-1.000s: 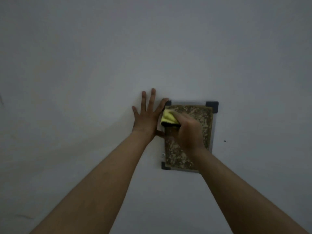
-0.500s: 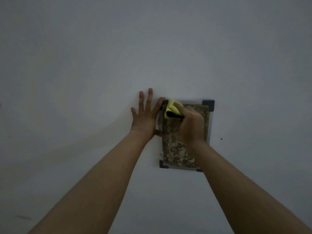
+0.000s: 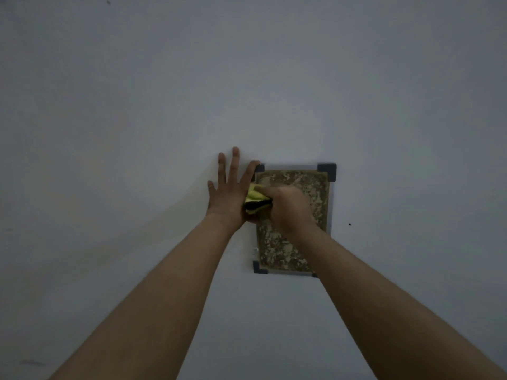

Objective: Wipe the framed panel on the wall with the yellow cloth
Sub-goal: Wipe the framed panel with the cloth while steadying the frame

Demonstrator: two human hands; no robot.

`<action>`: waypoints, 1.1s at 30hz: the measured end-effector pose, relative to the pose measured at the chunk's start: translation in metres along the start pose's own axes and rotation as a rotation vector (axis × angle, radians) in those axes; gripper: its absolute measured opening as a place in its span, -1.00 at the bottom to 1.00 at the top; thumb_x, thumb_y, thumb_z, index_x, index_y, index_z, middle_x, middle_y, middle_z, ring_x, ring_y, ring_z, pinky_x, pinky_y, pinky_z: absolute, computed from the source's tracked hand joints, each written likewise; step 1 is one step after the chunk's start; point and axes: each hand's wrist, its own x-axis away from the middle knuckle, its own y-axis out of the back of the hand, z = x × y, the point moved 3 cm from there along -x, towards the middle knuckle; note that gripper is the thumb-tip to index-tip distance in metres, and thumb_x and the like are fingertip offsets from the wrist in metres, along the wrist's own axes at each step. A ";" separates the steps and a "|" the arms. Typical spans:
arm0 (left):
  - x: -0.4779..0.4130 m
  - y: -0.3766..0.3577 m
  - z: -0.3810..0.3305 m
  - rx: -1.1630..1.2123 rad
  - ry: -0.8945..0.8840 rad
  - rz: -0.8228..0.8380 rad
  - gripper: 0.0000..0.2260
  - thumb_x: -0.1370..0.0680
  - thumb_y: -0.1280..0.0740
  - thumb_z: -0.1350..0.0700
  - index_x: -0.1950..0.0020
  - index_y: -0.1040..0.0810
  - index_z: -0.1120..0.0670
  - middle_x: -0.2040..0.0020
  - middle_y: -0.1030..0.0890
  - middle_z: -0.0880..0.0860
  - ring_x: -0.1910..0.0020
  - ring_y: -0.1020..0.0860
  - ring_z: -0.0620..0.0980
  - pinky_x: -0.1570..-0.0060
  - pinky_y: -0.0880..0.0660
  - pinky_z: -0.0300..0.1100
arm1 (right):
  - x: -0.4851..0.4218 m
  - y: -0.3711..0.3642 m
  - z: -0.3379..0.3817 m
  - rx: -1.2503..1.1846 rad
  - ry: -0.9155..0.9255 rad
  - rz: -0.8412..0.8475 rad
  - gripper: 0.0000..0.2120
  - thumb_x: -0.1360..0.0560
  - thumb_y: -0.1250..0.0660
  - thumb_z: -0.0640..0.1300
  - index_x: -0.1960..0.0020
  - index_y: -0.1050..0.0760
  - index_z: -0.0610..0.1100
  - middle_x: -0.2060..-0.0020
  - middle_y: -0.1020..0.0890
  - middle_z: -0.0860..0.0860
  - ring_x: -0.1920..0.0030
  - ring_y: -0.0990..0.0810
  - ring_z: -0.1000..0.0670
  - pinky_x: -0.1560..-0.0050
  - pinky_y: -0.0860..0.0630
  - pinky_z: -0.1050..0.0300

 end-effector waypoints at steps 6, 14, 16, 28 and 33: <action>0.003 -0.002 -0.005 0.058 0.031 0.017 0.25 -0.36 -0.67 -0.16 -0.70 0.24 -0.24 -0.63 0.55 -0.04 -0.64 0.47 0.22 -0.44 -0.19 0.58 | 0.011 0.005 -0.020 0.027 -0.129 -0.056 -0.54 -0.55 -0.36 -0.33 -0.42 -0.55 -0.08 -0.08 -0.70 -0.18 0.00 -0.66 -0.21 0.00 -0.60 -0.02; 0.005 -0.001 -0.005 0.070 0.029 0.007 0.30 -0.31 -0.69 -0.19 -0.71 0.24 -0.23 -0.62 0.56 -0.04 -0.65 0.46 0.22 -0.40 -0.31 0.56 | 0.026 0.022 -0.036 0.031 -0.214 -0.233 -0.48 -0.52 -0.41 -0.34 -0.44 -0.53 -0.04 -0.15 -0.67 -0.14 -0.03 -0.66 -0.19 0.02 -0.66 -0.08; 0.005 0.000 -0.006 0.069 0.031 0.016 0.31 -0.30 -0.70 -0.19 -0.71 0.24 -0.22 -0.62 0.57 -0.04 -0.65 0.46 0.22 -0.38 -0.33 0.55 | 0.027 0.016 -0.038 0.062 -0.130 -0.091 -0.54 -0.56 -0.42 -0.26 -0.43 -0.54 -0.03 -0.16 -0.67 -0.16 -0.03 -0.67 -0.21 0.01 -0.65 -0.06; 0.006 0.001 -0.009 0.029 0.031 0.016 0.23 -0.40 -0.64 -0.17 -0.71 0.28 -0.20 -0.62 0.57 0.00 -0.65 0.44 0.25 -0.33 -0.43 0.49 | 0.032 0.015 -0.042 0.069 -0.150 0.084 -0.55 -0.56 -0.43 -0.22 -0.43 -0.54 -0.01 -0.21 -0.68 -0.13 -0.11 -0.67 -0.20 -0.09 -0.65 -0.07; 0.007 -0.001 -0.008 0.042 0.026 0.012 0.20 -0.43 -0.61 -0.17 -0.71 0.27 -0.18 -0.63 0.56 0.01 -0.65 0.44 0.25 -0.35 -0.40 0.50 | 0.038 0.032 -0.050 0.049 -0.162 -0.150 -0.54 -0.51 -0.49 -0.20 -0.39 -0.57 -0.03 -0.13 -0.70 -0.09 -0.02 -0.68 -0.13 -0.02 -0.67 -0.01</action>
